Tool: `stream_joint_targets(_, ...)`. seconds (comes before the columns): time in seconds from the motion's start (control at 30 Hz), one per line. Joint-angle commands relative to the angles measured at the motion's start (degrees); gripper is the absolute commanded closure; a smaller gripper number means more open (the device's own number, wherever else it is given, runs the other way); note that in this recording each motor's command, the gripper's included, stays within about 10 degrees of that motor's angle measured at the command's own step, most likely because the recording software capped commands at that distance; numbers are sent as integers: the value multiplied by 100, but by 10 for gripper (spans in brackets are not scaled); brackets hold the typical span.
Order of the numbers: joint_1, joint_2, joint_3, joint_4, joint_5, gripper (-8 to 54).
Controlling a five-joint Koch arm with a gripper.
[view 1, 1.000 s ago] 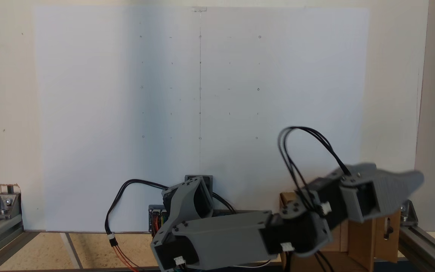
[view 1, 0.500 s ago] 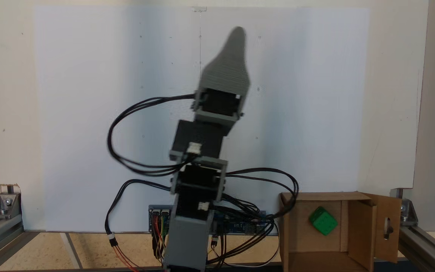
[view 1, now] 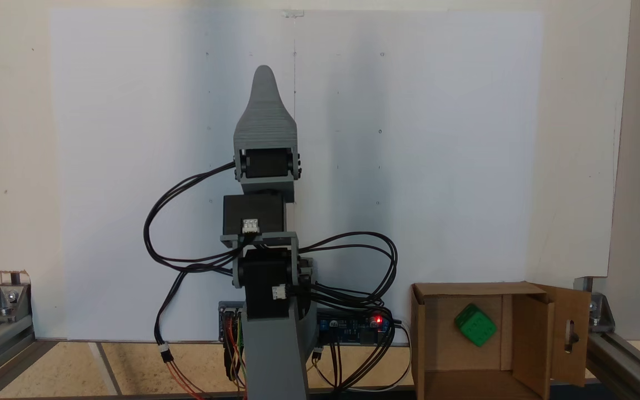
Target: Grasp a green dice and put it in the bin.
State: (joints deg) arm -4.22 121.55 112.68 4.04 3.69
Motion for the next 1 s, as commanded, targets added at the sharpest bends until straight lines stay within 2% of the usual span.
stream_joint_targets(0.0,35,387,158,-947,176,18)
stream_joint_targets(0.3,-18,1301,2900,-3162,158,13)
stream_joint_targets(0.47,-35,1362,4245,-4322,158,16)
stream_joint_targets(0.73,-35,1424,5484,-6194,149,17)
stream_joint_targets(0.97,-9,1433,5818,-7785,-255,18)
